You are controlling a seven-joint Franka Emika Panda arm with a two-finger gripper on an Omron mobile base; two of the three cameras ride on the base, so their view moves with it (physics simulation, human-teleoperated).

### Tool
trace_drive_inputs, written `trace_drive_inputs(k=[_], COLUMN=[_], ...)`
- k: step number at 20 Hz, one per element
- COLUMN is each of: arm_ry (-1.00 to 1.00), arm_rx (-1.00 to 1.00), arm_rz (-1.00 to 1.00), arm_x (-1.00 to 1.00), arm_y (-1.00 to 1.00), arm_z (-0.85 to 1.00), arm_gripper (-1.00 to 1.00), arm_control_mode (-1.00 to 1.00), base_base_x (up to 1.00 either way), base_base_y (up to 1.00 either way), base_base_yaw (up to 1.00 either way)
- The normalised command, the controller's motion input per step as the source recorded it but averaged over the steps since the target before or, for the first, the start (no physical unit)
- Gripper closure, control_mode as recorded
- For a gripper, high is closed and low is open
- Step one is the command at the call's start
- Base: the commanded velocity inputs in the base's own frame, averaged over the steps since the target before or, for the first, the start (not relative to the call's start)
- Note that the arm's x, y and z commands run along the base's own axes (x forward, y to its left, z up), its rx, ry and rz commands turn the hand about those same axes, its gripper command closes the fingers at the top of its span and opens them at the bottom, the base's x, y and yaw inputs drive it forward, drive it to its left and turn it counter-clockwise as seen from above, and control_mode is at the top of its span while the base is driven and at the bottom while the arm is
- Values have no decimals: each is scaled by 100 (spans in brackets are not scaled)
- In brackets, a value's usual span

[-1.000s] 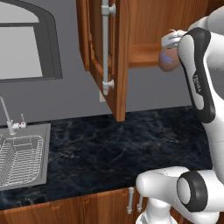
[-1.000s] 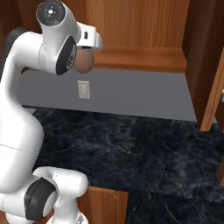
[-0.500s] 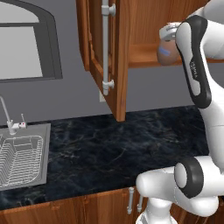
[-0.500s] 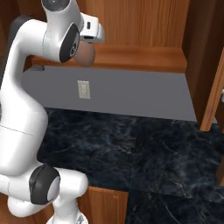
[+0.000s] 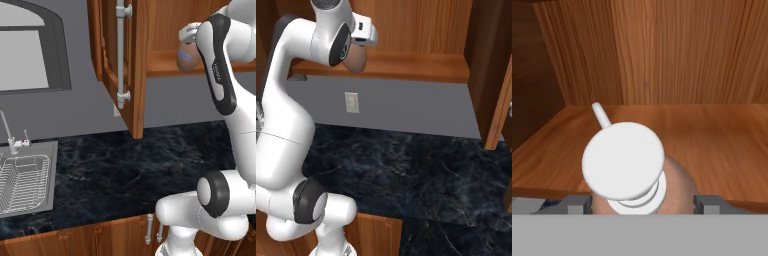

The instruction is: Pick up the bar soap and soap dispenser from the sink, and place them back in the cabinet, and close the cabinet doors.

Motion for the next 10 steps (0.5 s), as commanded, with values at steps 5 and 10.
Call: trace_drive_inputs(k=[5, 10], arm_ry=[0, 0], arm_rx=[4, 2], arm_rz=[0, 0], arm_x=[19, 22], arm_y=[0, 0], arm_z=[0, -1], arm_gripper=[100, 100], arm_control_mode=[-100, -100], base_base_x=[0, 0], base_base_y=[0, 0], base_base_yaw=[0, 0])
